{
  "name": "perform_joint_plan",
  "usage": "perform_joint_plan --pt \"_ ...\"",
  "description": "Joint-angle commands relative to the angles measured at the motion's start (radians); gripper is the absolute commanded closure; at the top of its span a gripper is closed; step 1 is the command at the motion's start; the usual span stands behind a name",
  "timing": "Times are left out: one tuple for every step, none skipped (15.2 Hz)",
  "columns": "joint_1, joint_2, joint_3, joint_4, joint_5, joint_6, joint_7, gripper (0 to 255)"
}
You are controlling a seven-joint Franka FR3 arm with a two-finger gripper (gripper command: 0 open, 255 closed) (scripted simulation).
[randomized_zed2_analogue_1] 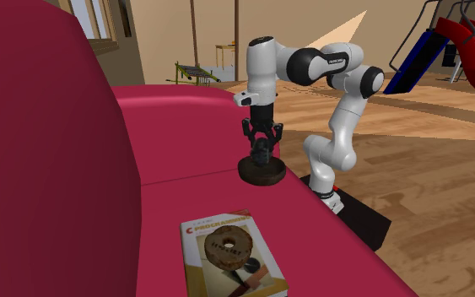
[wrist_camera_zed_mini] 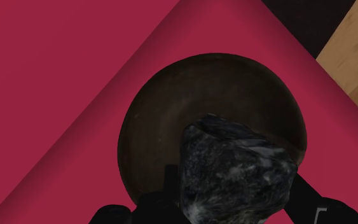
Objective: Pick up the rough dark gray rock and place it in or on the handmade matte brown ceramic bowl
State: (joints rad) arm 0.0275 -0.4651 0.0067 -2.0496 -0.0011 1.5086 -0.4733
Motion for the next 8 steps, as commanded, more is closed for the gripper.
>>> perform_joint_plan --pt "0.000 0.000 0.000 0.000 0.000 0.000 0.000 255" --pt "0.000 0.000 0.000 0.000 0.000 0.000 0.000 255" --pt "0.000 0.000 0.000 0.000 0.000 0.000 0.000 0" --pt "0.000 0.000 0.000 0.000 0.000 0.000 0.000 0" --pt "0.000 0.000 0.000 0.000 0.000 0.000 0.000 0" --pt "0.000 0.000 0.000 0.000 0.000 0.000 0.000 0" --pt "0.000 0.000 0.000 0.000 0.000 0.000 0.000 0" --pt "0.000 0.000 0.000 0.000 0.000 0.000 0.000 0"
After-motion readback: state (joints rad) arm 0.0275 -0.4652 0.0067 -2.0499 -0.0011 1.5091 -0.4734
